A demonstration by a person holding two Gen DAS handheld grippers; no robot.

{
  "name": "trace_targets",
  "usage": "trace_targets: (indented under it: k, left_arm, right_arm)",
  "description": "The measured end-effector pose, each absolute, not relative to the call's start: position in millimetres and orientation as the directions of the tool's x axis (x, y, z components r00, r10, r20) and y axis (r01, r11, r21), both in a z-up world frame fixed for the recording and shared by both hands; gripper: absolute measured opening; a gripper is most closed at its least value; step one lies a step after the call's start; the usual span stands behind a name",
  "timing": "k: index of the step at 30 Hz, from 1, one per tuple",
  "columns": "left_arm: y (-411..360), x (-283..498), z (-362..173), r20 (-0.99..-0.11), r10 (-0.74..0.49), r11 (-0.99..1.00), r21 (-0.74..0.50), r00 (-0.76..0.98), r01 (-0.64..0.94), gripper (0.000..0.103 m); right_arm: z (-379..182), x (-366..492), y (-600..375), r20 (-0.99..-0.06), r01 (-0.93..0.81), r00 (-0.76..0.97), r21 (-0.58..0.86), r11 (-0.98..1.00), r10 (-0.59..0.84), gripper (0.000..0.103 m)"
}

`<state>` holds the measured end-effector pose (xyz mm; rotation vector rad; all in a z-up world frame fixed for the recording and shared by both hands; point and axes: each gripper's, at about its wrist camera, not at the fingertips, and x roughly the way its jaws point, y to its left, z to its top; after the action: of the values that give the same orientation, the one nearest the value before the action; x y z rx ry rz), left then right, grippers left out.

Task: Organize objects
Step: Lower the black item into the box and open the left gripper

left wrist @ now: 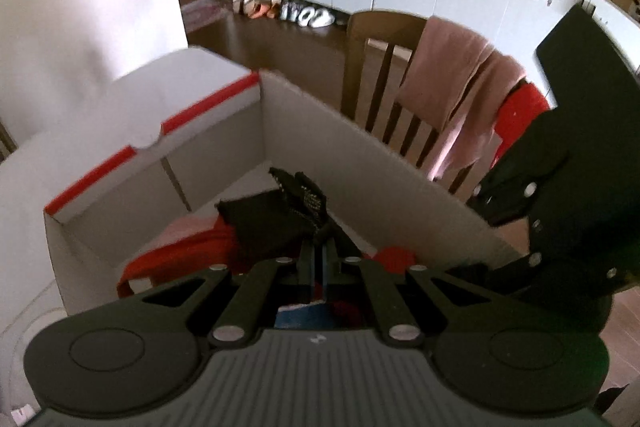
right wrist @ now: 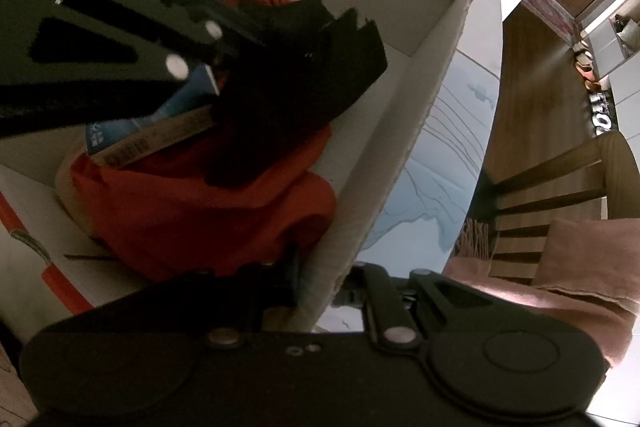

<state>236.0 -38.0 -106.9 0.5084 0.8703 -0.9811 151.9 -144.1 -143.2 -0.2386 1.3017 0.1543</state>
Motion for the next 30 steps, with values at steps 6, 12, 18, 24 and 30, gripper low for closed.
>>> trace_targets:
  k: [6,12,18,24,30]
  left_arm:
    - [-33,239,-115,-0.842,-0.469,0.511,-0.011,0.267,0.86,0.003]
    - [-29,237,-113,-0.838,-0.471,0.525,-0.014,0.276,0.851,0.008]
    - [-19,236,-106,-0.815,-0.497,0.548,-0.028,0.298,0.836,0.063]
    - [-3,230,-92,-0.791,-0.525,0.561,-0.044,0.314,0.827,0.064]
    - [21,223,-74,-0.755,-0.56,0.591,-0.076,0.34,0.803,0.064]
  right_arm:
    - [-143,152,-144,-0.965,-0.251,0.26,-0.091,0.964,-0.023,0.011]
    - [-143,152,-143,-0.965,-0.253,0.26,-0.092,0.963,-0.024,0.011]
    - [-143,152,-143,-0.965,-0.251,0.262,-0.095,0.963,-0.027,0.012]
    - [-143,152,-143,-0.965,-0.253,0.261,-0.098,0.962,-0.029,0.012]
    - [-143,153,-142,-0.965,-0.255,0.26,-0.101,0.962,-0.032,0.013]
